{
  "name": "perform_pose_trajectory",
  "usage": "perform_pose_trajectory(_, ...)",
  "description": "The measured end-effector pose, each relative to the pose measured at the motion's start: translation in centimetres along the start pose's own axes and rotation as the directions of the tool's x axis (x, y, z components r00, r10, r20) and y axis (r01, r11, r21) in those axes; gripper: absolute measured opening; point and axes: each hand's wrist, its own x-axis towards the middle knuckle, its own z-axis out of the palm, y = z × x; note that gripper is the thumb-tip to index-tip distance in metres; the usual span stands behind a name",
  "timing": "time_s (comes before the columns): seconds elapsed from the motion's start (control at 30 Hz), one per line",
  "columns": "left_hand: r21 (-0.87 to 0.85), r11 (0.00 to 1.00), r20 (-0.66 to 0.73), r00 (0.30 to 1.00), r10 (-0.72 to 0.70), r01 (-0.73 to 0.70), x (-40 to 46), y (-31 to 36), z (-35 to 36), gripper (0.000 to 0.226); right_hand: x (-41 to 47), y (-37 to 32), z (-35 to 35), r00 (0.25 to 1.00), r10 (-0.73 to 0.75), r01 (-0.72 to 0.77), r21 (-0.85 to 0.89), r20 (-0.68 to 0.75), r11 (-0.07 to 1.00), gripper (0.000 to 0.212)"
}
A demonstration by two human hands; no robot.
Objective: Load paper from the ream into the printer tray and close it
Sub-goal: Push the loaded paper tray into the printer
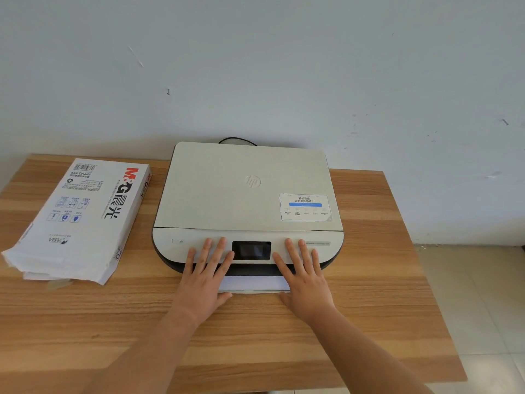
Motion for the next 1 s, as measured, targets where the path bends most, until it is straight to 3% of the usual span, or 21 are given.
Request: perform_pose_trajectory(1.0, -0.018, 0.999, -0.053, 0.998, -0.031, 0.030, 0.4, 0.6, 0.8, 0.103, 0.4, -0.4, 1.4, 0.998, 0.025, -0.026, -0.007, -0.057, 1.000, 0.095)
